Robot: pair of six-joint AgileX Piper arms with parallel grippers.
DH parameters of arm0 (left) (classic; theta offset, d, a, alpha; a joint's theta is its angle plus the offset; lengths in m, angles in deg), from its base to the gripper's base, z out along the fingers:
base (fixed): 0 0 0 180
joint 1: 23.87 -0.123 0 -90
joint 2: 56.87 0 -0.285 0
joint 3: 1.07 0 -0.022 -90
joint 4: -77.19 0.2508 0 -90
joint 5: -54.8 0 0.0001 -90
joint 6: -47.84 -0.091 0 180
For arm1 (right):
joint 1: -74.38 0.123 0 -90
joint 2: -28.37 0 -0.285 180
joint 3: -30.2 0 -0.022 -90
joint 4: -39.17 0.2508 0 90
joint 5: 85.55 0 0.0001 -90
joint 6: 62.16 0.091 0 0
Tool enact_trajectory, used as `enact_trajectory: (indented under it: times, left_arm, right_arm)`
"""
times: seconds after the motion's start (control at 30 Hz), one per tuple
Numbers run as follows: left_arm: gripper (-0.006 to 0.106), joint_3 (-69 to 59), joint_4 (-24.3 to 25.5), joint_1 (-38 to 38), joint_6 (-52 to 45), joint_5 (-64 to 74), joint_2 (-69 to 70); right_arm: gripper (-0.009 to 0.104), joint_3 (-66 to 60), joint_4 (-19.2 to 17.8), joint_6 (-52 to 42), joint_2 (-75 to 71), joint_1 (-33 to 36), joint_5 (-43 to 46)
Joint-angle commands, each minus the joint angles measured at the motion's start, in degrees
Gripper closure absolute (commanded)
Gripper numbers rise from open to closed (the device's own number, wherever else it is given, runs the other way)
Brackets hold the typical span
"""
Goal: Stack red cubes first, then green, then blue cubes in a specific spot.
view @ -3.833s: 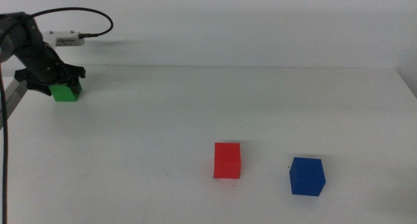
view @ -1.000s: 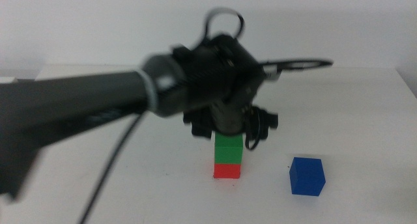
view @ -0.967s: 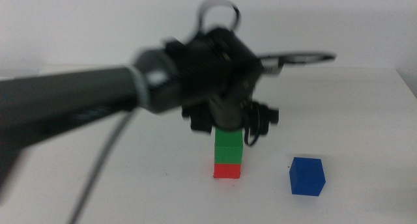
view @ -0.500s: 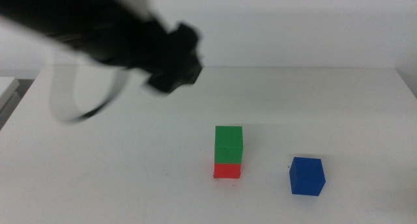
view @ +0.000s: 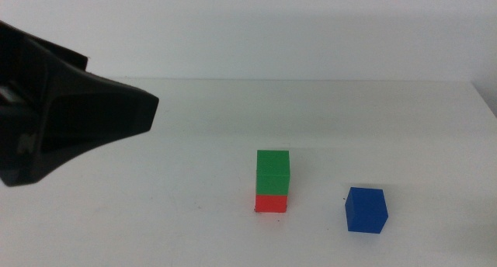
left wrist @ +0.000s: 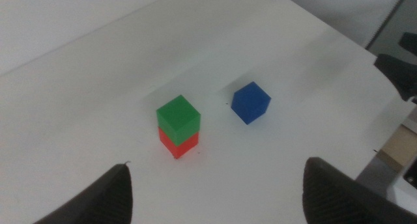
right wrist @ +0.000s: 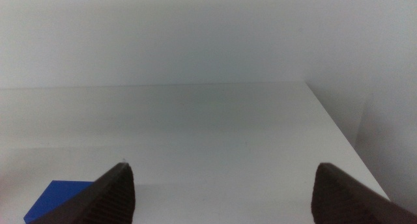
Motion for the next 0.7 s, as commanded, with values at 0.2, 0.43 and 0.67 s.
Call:
enact_trajectory:
  times: [0.2,0.43,0.67]
  left_arm:
    - [0.015,-0.37,0.91,-0.02,0.46,-0.87,0.16]
    - [0.015,-0.37,3.54,-0.02,0.30,-1.11,0.16]
    - [0.015,-0.37,4.22,-0.02,0.30,-1.11,0.16]
  right_arm:
    - [0.008,-0.15,0.11,-0.35,-0.29,-0.29,0.63]
    - [0.008,-0.15,-0.94,-0.59,-0.29,-0.29,3.70]
    - [0.008,9.73,1.33,4.63,4.28,-0.29,-1.81]
